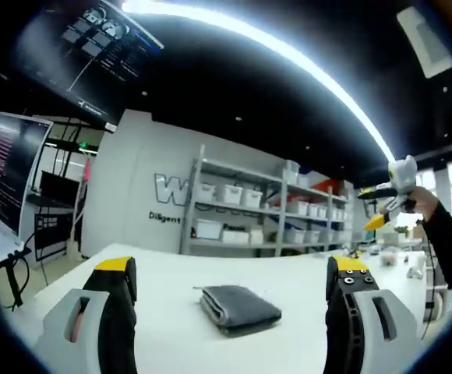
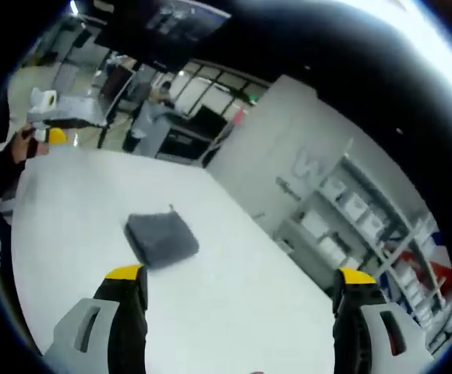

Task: Open the folded towel by lifting each exposed corner and separating the folded layers until the towel lies flat within the target outline without major curled edges

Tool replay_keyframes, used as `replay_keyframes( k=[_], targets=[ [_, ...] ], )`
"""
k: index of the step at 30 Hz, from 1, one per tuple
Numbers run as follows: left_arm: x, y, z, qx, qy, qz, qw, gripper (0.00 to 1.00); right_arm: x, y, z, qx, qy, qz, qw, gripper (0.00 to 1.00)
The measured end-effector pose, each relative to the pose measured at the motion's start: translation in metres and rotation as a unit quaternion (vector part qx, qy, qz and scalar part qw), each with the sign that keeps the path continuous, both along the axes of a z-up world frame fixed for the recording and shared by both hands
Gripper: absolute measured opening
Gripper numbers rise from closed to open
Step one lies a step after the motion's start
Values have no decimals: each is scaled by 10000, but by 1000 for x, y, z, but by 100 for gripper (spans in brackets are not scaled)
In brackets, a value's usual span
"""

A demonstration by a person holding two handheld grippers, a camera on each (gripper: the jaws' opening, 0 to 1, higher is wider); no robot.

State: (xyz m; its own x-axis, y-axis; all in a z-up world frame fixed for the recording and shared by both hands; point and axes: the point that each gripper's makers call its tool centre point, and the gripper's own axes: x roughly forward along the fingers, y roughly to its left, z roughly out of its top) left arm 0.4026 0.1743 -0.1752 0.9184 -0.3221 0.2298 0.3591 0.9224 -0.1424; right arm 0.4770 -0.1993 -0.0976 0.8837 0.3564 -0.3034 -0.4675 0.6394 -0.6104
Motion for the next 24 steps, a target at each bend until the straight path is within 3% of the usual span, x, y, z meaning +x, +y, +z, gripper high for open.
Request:
replay_keyframes(
  k=[5,7,8,13,24],
  targets=[
    [2,-7,1,-163,17,-92,9998,100,12,13,8,-303,97,157,9994,100],
    [4,-10,0,-326,85,-158,9993,100,17,19,9,-390,242,253,9986,100],
    [11,-13,2,-599,126,-224,9979,100,20,22,11,-407,262,290,9984,100],
    [27,-24,5,-648,172,-391,9970,100,40,28,22,-559,327,330,9974,100],
    [39,-28,7,-862,177,-435,9952,100,75,47,42,-974,460,477,9930,100]
  ],
)
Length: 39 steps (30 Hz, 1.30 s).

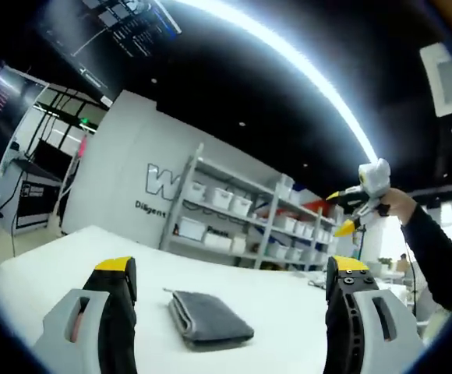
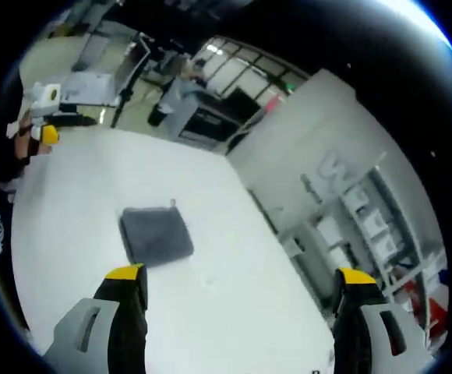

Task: Open the folded towel by lifting each exposed corner and separating the folded layers until the towel lies flat within the target outline without major curled edges

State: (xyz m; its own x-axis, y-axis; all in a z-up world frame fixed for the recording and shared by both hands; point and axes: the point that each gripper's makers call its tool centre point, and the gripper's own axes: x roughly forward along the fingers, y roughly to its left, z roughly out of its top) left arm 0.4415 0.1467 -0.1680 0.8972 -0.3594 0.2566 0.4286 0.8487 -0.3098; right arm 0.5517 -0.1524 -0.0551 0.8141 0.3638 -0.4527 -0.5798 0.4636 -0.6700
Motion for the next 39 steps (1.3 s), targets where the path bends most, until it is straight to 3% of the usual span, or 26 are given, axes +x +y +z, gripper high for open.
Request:
replay_keyframes(
  k=[4,11,15,20,25,28,29,32,35,37,39],
  targets=[
    [4,-1,4,-242,-12,-23,9997,100,11,12,4,-208,41,105,9997,100],
    [8,-1,37,-619,-453,22,9971,100,29,36,21,-469,-15,297,9985,100],
    [17,1,41,-756,-513,112,9958,100,31,48,28,-603,-70,359,9975,100],
    [41,-14,16,-1011,-36,-18,9949,100,34,71,36,-494,-67,670,9965,100],
    [60,-20,7,-1711,211,37,9850,100,56,80,40,-591,-6,671,9960,100],
    [65,-29,8,-1672,160,-17,9858,100,67,87,46,-540,8,695,9961,100],
    [65,-38,4,-1594,258,-212,9867,100,72,91,46,-558,41,733,9957,100],
    [65,-43,-2,-1812,338,-371,9822,100,79,104,44,-810,96,1042,9912,100],
    [67,-47,-14,-1815,379,-401,9818,100,83,113,40,-970,296,1075,9890,99],
    [70,-52,-26,-1831,494,-480,9807,100,88,118,41,-1180,288,1106,9864,97],
    [75,-66,-44,-1976,870,-766,9734,100,92,127,42,-1265,374,1122,9849,97]
  ],
)
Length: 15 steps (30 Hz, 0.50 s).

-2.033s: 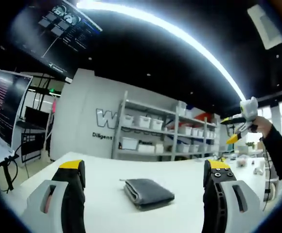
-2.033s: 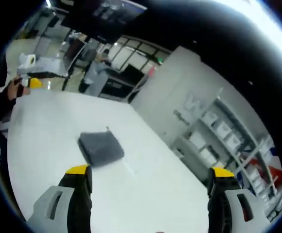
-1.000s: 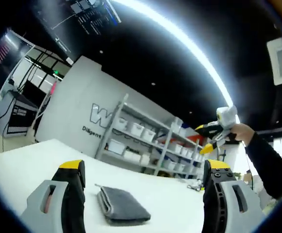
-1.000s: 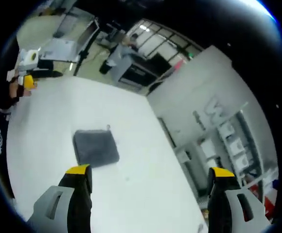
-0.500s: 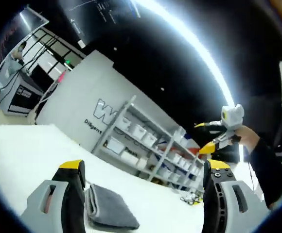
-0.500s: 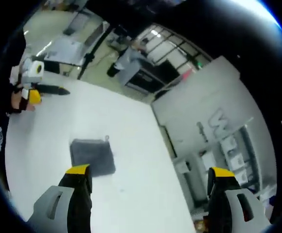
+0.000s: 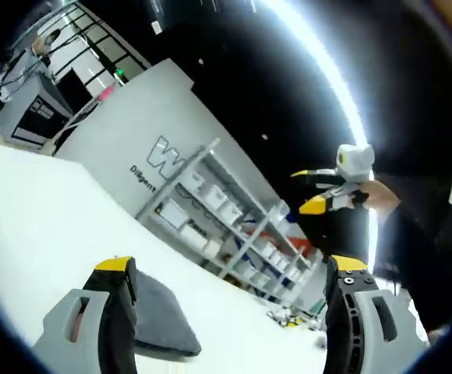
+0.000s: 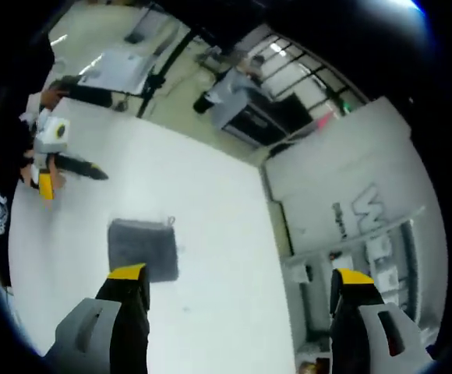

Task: Open the folded towel by lifting each exposed corner and separating the folded layers until the towel lies flat within the target outline without major curled edges

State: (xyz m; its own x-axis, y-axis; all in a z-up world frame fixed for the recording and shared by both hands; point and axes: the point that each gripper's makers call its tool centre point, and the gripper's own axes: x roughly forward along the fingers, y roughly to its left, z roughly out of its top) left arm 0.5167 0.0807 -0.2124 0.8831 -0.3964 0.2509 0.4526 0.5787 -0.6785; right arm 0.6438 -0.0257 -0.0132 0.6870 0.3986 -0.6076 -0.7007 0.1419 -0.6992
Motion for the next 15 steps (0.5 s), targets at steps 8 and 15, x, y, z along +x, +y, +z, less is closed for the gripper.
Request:
replay_keyframes(
  k=[8,15],
  targets=[
    [8,-10,-42,-206,200,336,9990,99,20,34,3,-78,95,152,9998,96],
    [4,-37,-72,-404,603,177,9972,100,48,39,1,-148,-63,-57,9999,95]
  ],
)
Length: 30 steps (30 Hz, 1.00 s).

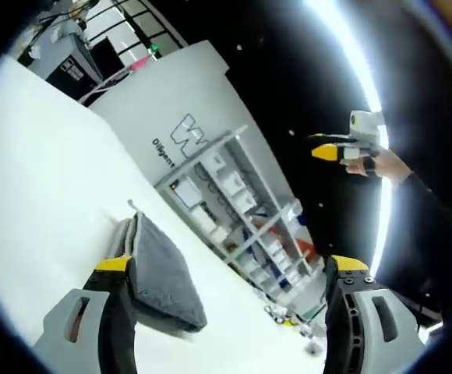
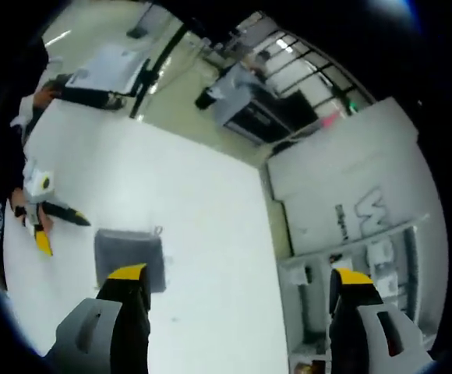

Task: Open the folded towel by lifting each exposed corner and separating the folded layers until the towel lies flat within the target outline without major curled edges

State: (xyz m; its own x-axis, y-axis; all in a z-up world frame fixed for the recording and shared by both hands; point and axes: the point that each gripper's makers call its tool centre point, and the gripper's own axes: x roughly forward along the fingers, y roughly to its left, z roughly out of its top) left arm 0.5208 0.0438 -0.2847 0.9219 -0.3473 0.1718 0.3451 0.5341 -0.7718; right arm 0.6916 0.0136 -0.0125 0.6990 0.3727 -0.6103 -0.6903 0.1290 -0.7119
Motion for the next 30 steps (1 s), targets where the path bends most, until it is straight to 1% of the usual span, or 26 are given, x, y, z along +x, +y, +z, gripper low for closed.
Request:
replay_keyframes(
  k=[1,3,5,6,8,9,10,11,12,13,14,15,17,18,20,22,23,25,27,29,30],
  targets=[
    [-1,-2,-2,14,5,2,10000,100,3,2,-2,-84,-62,15,9999,95],
    [-1,-3,-4,31,3,29,10000,100,3,6,-2,-122,-93,37,9999,94],
    [2,-2,-7,-42,18,50,10000,100,1,9,-1,-173,-117,67,9998,92],
    [6,0,-15,-111,164,63,9998,100,-1,13,0,-206,-124,89,9997,93],
    [14,4,-32,-94,435,149,9989,100,0,21,4,-221,-190,83,9995,94],
    [21,9,-39,-79,545,217,9982,100,-2,28,3,-188,-199,127,9995,94],
    [22,10,-41,-80,569,226,9981,99,-3,30,2,-181,-196,149,9995,94],
    [24,11,-47,-65,620,241,9978,99,-4,36,-3,-172,-178,222,9994,95],
    [26,12,-48,-73,640,273,9975,98,-3,41,-9,-238,-188,260,9992,95],
    [26,13,-48,-74,638,285,9975,97,-3,41,-11,-284,-201,273,9990,95],
    [28,14,-48,-52,618,314,9976,96,-1,43,-18,-434,-229,321,9983,95],
    [29,15,-47,-37,601,333,9976,96,0,44,-23,-495,-205,329,9980,95],
    [31,16,-48,-38,603,339,9976,96,0,45,-27,-512,-193,338,9979,95],
    [34,16,-52,-119,689,321,9970,96,1,50,-36,-517,-157,392,9978,95],
    [39,17,-54,-81,712,340,9968,95,3,53,-42,-540,-108,424,9976,95],
    [44,20,-53,-50,681,387,9969,94,5,55,-50,-661,-57,444,9968,95],
    [45,21,-52,-70,652,374,9971,93,2,55,-54,-680,-44,450,9967,95],
    [47,21,-49,-141,599,321,9976,91,1,58,-57,-679,-17,472,9966,95],
    [48,18,-53,-155,685,257,9972,92,2,62,-58,-642,-7,513,9966,95],
    [48,18,-55,-188,694,257,9971,91,2,64,-60,-630,-1,527,9966,95],
    [49,16,-57,-139,717,236,9970,90,4,65,-64,-644,13,537,9965,95]
  ],
)
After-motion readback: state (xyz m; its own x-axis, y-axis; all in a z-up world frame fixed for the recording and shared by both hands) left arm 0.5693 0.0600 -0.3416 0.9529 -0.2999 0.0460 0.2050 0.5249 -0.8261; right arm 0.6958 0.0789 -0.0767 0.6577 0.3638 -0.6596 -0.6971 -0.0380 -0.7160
